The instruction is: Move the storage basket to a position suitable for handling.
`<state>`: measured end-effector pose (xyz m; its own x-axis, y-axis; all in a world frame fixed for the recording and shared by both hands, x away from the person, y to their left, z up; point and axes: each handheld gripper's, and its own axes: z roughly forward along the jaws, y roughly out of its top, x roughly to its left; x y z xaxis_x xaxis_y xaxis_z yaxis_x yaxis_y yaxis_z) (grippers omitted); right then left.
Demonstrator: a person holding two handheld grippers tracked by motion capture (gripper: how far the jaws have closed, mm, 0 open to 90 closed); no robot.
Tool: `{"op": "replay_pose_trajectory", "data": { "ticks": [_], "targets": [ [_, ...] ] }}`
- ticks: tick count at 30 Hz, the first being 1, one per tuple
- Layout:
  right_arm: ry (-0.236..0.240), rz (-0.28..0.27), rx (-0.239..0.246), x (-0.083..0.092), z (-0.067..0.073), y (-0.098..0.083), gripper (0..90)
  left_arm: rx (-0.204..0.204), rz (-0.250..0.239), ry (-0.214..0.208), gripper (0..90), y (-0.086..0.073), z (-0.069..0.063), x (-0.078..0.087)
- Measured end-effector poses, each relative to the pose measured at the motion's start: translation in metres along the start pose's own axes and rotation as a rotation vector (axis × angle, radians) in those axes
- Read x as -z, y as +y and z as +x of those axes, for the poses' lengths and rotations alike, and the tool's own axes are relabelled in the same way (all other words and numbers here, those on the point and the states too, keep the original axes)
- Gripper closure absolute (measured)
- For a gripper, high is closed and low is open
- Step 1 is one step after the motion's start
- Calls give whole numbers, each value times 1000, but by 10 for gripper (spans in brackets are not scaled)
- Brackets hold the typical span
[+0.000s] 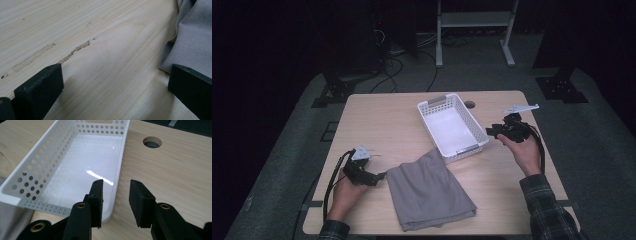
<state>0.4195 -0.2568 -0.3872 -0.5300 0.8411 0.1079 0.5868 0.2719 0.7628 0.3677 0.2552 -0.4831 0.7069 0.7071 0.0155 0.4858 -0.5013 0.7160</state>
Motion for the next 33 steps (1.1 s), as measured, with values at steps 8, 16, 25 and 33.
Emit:
{"op": "replay_pose_trajectory", "data": {
  "ticks": [8,16,25,33],
  "targets": [
    [-4,29,8,-17,1,10,655,-2,2,0,0,0,0,0],
    [-28,62,1,-36,0,8,685,-3,3,0,0,0,0,0],
    [-32,95,-3,-46,0,6,767,-3,3,0,0,0,0,0],
    [-71,86,-25,-46,-3,7,835,-3,3,0,0,0,0,0]
  ]
}}
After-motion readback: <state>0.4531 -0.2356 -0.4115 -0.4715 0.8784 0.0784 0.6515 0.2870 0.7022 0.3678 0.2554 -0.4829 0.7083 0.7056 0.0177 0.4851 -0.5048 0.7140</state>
